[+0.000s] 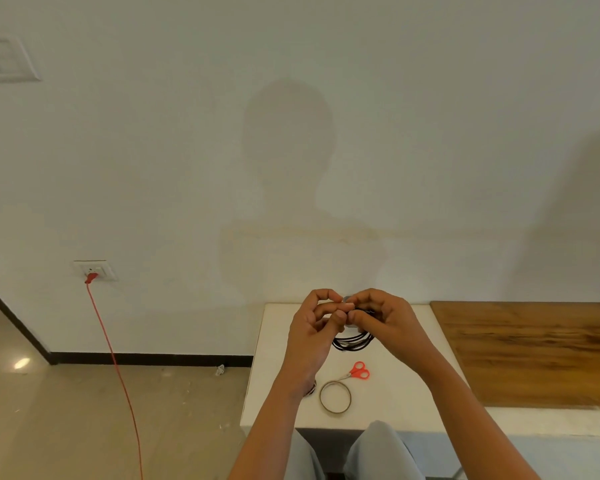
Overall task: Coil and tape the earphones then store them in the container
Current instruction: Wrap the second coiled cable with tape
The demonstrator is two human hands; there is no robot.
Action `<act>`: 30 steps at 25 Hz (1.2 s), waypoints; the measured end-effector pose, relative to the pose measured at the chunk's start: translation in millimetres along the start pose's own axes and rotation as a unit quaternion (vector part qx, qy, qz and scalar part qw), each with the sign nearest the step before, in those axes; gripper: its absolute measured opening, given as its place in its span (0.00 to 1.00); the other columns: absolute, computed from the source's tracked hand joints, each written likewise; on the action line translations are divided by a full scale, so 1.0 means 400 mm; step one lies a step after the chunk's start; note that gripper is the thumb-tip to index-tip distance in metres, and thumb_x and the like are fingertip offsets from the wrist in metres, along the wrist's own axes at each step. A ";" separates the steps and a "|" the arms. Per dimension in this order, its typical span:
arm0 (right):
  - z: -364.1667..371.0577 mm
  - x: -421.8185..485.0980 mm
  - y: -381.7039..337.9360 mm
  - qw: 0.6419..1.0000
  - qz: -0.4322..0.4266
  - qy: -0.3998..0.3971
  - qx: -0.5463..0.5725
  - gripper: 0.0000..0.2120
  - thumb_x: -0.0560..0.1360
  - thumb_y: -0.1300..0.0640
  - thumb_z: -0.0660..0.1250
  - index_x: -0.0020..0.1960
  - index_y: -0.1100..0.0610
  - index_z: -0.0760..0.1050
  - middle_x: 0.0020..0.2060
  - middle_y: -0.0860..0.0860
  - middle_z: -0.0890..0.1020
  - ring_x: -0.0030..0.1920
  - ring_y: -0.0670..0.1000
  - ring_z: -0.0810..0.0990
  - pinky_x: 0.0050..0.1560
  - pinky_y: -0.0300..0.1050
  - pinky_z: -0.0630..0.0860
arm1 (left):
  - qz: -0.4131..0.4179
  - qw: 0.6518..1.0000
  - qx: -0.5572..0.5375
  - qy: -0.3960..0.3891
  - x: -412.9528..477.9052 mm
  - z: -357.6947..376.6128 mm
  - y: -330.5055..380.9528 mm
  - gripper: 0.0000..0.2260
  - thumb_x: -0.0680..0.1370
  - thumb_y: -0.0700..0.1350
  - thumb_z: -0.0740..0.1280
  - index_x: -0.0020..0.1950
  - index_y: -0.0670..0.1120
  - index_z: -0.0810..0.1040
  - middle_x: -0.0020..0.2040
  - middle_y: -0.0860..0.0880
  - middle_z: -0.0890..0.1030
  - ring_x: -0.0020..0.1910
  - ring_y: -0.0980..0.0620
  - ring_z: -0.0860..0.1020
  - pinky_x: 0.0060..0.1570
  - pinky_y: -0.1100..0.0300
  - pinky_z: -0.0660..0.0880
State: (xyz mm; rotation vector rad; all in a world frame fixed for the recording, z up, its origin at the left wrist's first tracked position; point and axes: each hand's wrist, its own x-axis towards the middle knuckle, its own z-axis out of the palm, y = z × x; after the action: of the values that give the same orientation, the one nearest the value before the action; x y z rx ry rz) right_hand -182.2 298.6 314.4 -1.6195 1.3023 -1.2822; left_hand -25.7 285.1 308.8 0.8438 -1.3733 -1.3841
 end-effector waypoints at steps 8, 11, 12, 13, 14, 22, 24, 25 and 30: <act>-0.043 0.011 -0.032 0.951 0.175 -0.111 0.228 0.10 0.72 0.58 0.67 0.49 0.61 0.82 0.41 0.57 0.84 0.37 0.49 0.78 0.45 0.43 0.80 | 0.077 0.995 0.055 -0.037 0.008 -0.019 -0.014 0.11 0.79 0.34 0.63 0.52 0.51 0.75 0.48 0.46 0.85 0.49 0.50 0.83 0.53 0.60 0.77; -0.038 0.011 -0.040 0.937 0.215 -0.105 0.253 0.11 0.73 0.57 0.66 0.48 0.61 0.83 0.40 0.56 0.84 0.35 0.48 0.77 0.48 0.49 0.79 | 0.126 0.987 0.087 -0.042 0.016 -0.028 -0.016 0.14 0.79 0.32 0.63 0.49 0.52 0.76 0.46 0.47 0.84 0.50 0.47 0.83 0.55 0.52 0.78; -0.036 0.012 -0.041 0.933 0.228 -0.099 0.259 0.10 0.73 0.57 0.65 0.48 0.61 0.83 0.40 0.56 0.83 0.34 0.47 0.77 0.49 0.50 0.79 | 0.142 0.984 0.097 -0.043 0.017 -0.029 -0.016 0.14 0.78 0.32 0.63 0.48 0.52 0.76 0.46 0.48 0.84 0.50 0.47 0.83 0.55 0.52 0.78; -0.035 0.013 -0.043 0.929 0.240 -0.093 0.266 0.10 0.74 0.58 0.65 0.47 0.60 0.83 0.39 0.56 0.83 0.33 0.47 0.76 0.49 0.50 0.78 | 0.158 0.981 0.107 -0.044 0.017 -0.031 -0.014 0.14 0.78 0.31 0.63 0.47 0.52 0.76 0.45 0.48 0.84 0.50 0.47 0.83 0.55 0.52 0.78; -0.033 0.015 -0.045 0.925 0.251 -0.089 0.273 0.09 0.75 0.59 0.64 0.47 0.61 0.83 0.38 0.55 0.82 0.32 0.47 0.76 0.48 0.50 0.77 | 0.181 0.974 0.125 -0.047 0.016 -0.034 -0.014 0.14 0.78 0.32 0.64 0.47 0.52 0.76 0.45 0.49 0.84 0.50 0.47 0.83 0.54 0.53 0.79; -0.007 0.034 -0.054 0.936 0.261 -0.031 0.235 0.07 0.75 0.62 0.67 0.43 0.61 0.84 0.41 0.62 0.77 0.44 0.60 0.74 0.46 0.50 0.81 | 0.460 0.801 0.382 -0.021 0.030 -0.071 -0.052 0.08 0.83 0.46 0.58 0.54 0.52 0.77 0.47 0.53 0.85 0.43 0.50 0.81 0.44 0.60 0.78; -0.010 0.036 -0.053 0.940 0.248 -0.042 0.230 0.05 0.73 0.62 0.69 0.44 0.62 0.83 0.36 0.59 0.79 0.40 0.57 0.75 0.51 0.54 0.79 | 0.433 0.826 0.360 -0.013 0.028 -0.070 -0.053 0.07 0.81 0.46 0.61 0.54 0.52 0.78 0.45 0.53 0.85 0.45 0.54 0.80 0.44 0.61 0.78; -0.015 0.037 -0.050 0.942 0.239 -0.053 0.228 0.05 0.72 0.63 0.69 0.45 0.63 0.83 0.34 0.58 0.79 0.37 0.54 0.75 0.53 0.57 0.78 | 0.419 0.839 0.347 -0.008 0.027 -0.070 -0.053 0.06 0.80 0.46 0.63 0.53 0.52 0.78 0.45 0.54 0.84 0.45 0.56 0.80 0.45 0.62 0.78; -0.041 0.038 -0.047 0.967 0.183 -0.099 0.145 0.10 0.72 0.72 0.67 0.45 0.61 0.82 0.38 0.59 0.82 0.40 0.55 0.80 0.42 0.45 0.80 | 0.329 0.902 0.279 -0.013 0.013 -0.056 -0.041 0.08 0.76 0.41 0.70 0.48 0.53 0.76 0.45 0.58 0.82 0.45 0.61 0.80 0.46 0.68 0.76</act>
State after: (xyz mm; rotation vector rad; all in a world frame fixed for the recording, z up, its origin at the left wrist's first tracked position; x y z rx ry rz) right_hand -192.3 290.0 340.6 -1.2018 1.1614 -1.0027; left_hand -8.8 271.6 291.1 0.6127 -1.8897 -0.4801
